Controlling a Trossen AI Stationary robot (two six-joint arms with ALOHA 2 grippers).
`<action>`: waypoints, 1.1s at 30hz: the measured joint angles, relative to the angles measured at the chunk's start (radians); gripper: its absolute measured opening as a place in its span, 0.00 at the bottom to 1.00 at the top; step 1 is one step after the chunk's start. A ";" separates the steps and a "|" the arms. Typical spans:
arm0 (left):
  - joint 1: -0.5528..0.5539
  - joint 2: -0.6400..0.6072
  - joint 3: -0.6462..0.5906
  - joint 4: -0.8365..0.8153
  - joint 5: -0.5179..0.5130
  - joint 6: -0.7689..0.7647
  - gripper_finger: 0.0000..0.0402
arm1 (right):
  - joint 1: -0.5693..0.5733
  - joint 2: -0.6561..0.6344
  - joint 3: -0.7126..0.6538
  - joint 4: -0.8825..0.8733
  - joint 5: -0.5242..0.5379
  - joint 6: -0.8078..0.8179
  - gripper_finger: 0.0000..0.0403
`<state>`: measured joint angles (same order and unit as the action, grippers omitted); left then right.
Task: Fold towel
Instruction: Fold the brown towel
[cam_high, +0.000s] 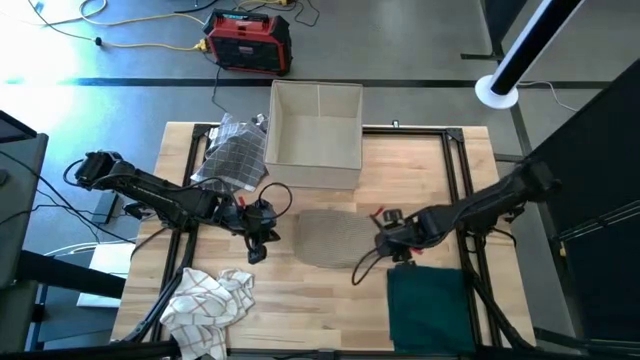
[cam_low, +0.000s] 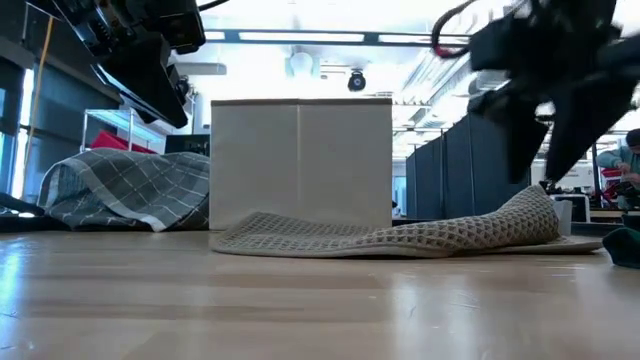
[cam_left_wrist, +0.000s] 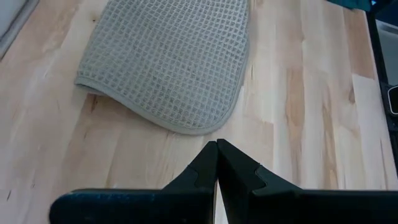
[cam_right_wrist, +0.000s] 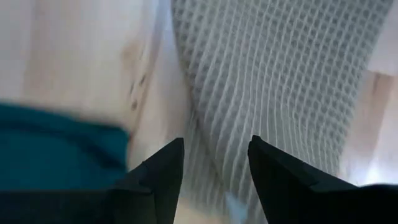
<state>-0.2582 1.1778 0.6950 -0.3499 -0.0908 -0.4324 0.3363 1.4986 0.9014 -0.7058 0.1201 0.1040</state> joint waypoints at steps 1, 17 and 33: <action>-0.001 0.000 0.000 -0.001 -0.001 0.012 0.00 | 0.000 0.023 -0.005 0.024 0.008 0.001 0.41; -0.012 0.000 0.000 -0.096 0.008 0.007 0.00 | -0.054 0.127 0.264 0.018 -0.347 0.099 0.04; -0.011 0.000 0.000 -0.092 0.010 -0.019 0.00 | -0.351 -0.058 -0.064 0.236 -0.464 0.183 0.00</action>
<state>-0.2696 1.1778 0.6949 -0.4421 -0.0807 -0.4515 -0.0148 1.4407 0.8371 -0.4694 -0.3434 0.2865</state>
